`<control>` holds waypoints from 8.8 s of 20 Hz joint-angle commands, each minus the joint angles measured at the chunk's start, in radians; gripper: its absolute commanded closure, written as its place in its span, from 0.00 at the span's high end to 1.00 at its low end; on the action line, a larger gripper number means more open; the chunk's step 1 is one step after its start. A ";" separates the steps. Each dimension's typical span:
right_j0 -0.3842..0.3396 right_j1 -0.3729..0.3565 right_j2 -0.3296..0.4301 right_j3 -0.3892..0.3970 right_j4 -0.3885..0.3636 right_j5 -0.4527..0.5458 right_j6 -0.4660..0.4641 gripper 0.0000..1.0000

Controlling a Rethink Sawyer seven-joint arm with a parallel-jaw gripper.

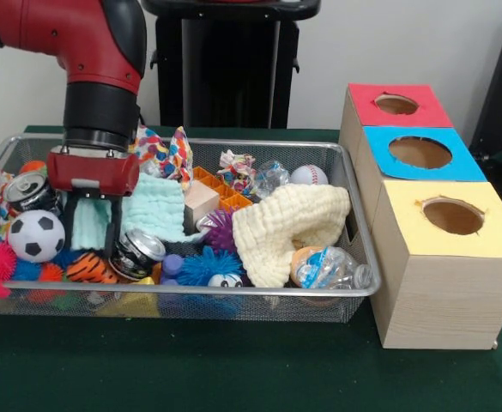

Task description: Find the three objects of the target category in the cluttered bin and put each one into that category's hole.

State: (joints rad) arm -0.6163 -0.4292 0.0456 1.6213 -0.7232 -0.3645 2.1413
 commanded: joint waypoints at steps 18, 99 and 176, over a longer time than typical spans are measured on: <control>-0.008 -0.013 0.206 -0.068 -0.001 0.050 0.066 1.00; 0.224 0.199 -0.219 -0.172 0.278 -0.230 0.042 1.00; 0.212 0.164 -0.126 -0.254 0.120 -0.078 0.077 0.00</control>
State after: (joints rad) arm -0.4218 -0.2667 -0.1485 1.4646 -0.6600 -0.4315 2.1413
